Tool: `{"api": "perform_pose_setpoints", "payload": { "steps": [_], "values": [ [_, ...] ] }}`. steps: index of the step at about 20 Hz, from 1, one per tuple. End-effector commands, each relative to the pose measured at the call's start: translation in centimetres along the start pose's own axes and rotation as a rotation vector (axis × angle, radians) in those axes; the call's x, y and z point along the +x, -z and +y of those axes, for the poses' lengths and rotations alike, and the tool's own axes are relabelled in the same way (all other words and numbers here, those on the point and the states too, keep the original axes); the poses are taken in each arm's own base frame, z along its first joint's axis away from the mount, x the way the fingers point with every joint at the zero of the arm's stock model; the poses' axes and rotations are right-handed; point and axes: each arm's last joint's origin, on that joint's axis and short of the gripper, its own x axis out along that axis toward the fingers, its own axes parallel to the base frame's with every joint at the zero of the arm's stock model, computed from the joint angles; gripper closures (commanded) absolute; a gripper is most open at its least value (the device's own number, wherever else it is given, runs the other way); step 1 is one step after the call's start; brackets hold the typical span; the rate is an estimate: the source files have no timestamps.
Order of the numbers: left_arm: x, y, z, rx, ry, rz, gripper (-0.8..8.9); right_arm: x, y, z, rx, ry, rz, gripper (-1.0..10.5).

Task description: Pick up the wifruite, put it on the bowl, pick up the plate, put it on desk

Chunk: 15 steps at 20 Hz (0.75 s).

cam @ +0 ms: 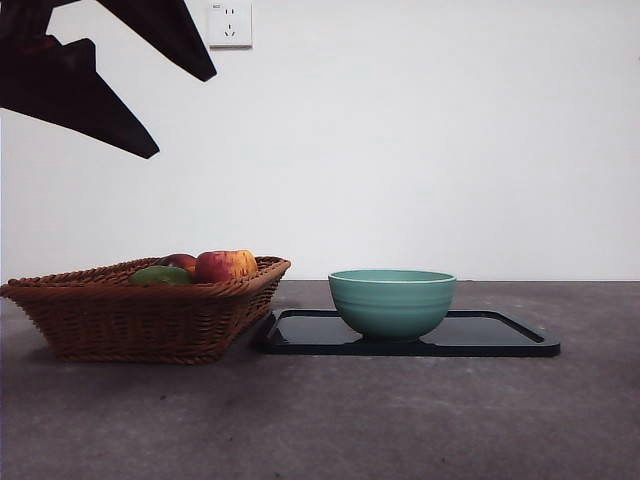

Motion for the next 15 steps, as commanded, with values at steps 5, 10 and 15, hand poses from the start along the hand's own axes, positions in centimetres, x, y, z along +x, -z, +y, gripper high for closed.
{"api": "perform_pose_setpoints", "payload": {
  "steps": [5,10,15],
  "values": [
    [0.0,-0.2,-0.2,0.018,0.01,-0.005,4.38,0.0,-0.3,0.2,-0.001,-0.02,-0.021,7.5],
    [0.0,-0.3,-0.2,0.018,0.01,-0.007,4.38,0.0,-0.3,0.2,0.0,-0.021,-0.021,7.5],
    [-0.3,-1.7,-0.8,0.051,0.025,-0.116,4.37,0.0,-0.3,0.2,0.003,-0.02,-0.021,7.5]
  ]
}}
